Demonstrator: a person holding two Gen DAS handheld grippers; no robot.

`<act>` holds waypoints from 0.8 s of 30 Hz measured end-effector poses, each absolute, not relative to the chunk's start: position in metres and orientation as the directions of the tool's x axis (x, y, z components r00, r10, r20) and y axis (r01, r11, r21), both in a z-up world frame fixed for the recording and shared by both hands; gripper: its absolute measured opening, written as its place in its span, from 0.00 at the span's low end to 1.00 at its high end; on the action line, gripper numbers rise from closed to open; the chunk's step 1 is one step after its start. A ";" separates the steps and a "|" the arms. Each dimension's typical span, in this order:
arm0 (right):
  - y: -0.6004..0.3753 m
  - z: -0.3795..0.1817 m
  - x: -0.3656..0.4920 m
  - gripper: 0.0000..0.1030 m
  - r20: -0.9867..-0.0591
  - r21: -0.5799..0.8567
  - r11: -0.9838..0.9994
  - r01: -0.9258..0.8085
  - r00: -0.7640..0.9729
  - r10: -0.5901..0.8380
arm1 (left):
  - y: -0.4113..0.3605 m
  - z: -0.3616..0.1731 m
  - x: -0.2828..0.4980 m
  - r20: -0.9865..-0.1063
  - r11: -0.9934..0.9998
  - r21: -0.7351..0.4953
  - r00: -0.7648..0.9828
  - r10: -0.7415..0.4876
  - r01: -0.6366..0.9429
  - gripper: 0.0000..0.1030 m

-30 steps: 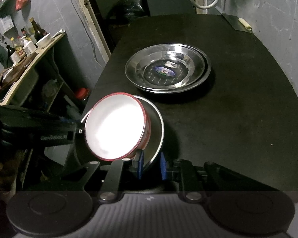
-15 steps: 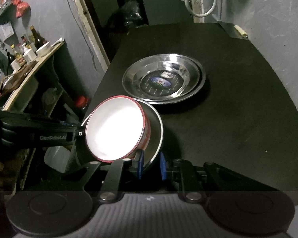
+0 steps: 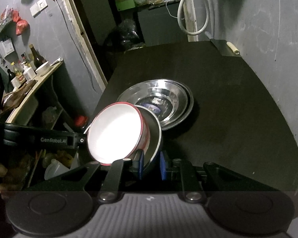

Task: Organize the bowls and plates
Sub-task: 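Carry the steel bowl with the left gripper over the stacked steel plates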

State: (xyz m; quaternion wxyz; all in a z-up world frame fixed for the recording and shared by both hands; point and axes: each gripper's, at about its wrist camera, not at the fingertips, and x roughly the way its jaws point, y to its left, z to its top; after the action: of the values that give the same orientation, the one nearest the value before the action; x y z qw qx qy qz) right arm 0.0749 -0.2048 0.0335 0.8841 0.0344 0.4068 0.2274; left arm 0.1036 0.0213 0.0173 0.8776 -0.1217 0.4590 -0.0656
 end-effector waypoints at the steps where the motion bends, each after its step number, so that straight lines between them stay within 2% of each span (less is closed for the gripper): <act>1: -0.206 0.034 0.077 0.19 -0.703 0.246 0.894 -0.374 0.567 0.430 | 0.020 0.018 0.106 -0.787 0.961 -0.275 0.573 -0.227 0.002 0.06; 24: -0.216 0.041 0.147 0.19 -0.707 0.225 0.877 -0.424 0.549 0.446 | 0.011 0.019 0.169 -0.767 0.949 -0.306 0.609 -0.202 -0.070 0.06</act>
State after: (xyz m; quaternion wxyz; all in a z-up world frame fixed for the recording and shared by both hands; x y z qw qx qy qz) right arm 0.1472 -0.2161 0.0405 0.8799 0.0138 0.4056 0.2472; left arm 0.1685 0.0107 0.0192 0.8836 -0.1545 0.4404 -0.0375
